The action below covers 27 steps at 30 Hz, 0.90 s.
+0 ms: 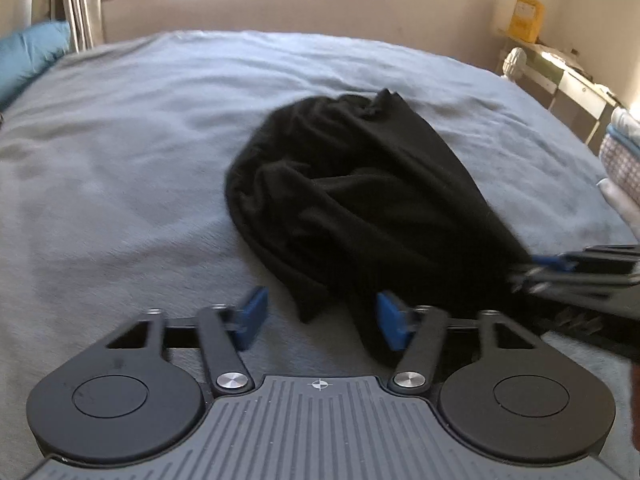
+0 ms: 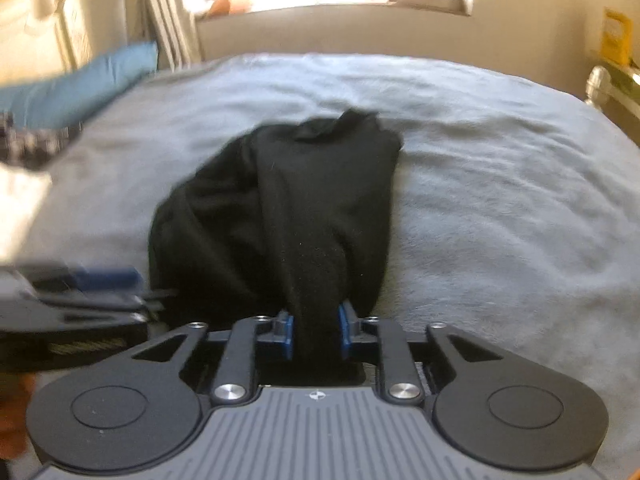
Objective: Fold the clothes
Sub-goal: 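Grasp the black T-shirt edge with the right gripper while the left gripper grasps another edge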
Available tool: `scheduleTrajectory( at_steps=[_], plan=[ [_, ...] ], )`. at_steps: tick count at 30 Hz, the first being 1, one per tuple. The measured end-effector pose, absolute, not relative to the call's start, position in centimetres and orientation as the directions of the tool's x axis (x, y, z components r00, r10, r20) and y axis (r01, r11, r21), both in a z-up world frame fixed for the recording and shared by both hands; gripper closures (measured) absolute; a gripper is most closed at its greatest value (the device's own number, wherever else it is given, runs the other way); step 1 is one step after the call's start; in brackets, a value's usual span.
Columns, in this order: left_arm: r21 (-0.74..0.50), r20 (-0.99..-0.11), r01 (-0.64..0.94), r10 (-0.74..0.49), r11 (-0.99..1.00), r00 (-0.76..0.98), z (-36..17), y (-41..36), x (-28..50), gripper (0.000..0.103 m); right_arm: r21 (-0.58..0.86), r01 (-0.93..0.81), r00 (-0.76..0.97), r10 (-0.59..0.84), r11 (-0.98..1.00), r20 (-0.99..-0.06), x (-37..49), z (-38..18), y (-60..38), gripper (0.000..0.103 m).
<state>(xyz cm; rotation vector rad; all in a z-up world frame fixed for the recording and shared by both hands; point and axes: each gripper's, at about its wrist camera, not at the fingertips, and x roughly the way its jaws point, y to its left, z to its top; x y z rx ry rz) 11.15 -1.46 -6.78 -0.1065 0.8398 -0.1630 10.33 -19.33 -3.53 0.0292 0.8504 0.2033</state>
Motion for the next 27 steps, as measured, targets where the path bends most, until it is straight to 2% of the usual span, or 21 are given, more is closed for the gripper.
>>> scheduleTrajectory(
  at_steps=[3,6,10,13,16,20,23,25,27],
  plan=[
    [-0.187,-0.717,0.105,-0.208,0.977,0.665,-6.4,-1.6,10.8,0.043,0.187,-0.101,0.643,0.207,0.977,-0.737,8.5,-3.0,-21.7,0.085],
    [-0.211,-0.724,0.096,-0.221,0.973,0.654,-6.4,-1.7,11.2,0.03,0.265,-0.034,0.646,0.223,0.964,-0.73,6.7,-2.4,-24.1,0.086],
    [-0.254,-0.73,0.064,-0.234,0.965,0.642,-6.3,-1.0,11.4,0.029,0.333,0.048,0.637,0.228,0.942,-0.736,4.2,-2.6,-26.8,0.088],
    [-0.271,-0.723,0.071,-0.252,0.96,0.643,-6.1,-0.9,11.2,0.022,0.36,0.1,0.628,0.221,0.928,-0.746,2.4,-2.9,-28.6,0.088],
    [-0.265,-0.72,0.096,-0.263,0.959,0.642,-6.0,-1.3,11.1,0.019,0.378,0.138,0.614,0.221,0.915,-0.758,1.1,-3.4,-29.9,0.088],
    [-0.265,-0.722,0.135,-0.289,0.955,0.629,-6.1,-2.5,11.7,0.009,0.46,0.175,0.595,0.279,0.87,-0.754,-0.2,-4.4,-31.7,0.086],
    [-0.246,-0.727,0.169,-0.297,0.955,0.62,-6.3,-3.5,12.3,0.007,0.514,0.206,0.591,0.313,0.832,-0.744,-0.4,-4.3,-33.0,0.077],
    [-0.228,-0.732,0.191,-0.297,0.955,0.613,-6.6,-4.2,12.7,0.007,0.526,0.221,0.591,0.316,0.822,-0.742,-0.4,-4.1,-33.8,0.065],
    [-0.21,-0.738,0.213,-0.298,0.954,0.606,-6.9,-4.9,13.2,0.01,0.522,0.227,0.613,0.295,0.822,-0.733,-0.5,-3.7,-34.2,0.057]
  ],
)
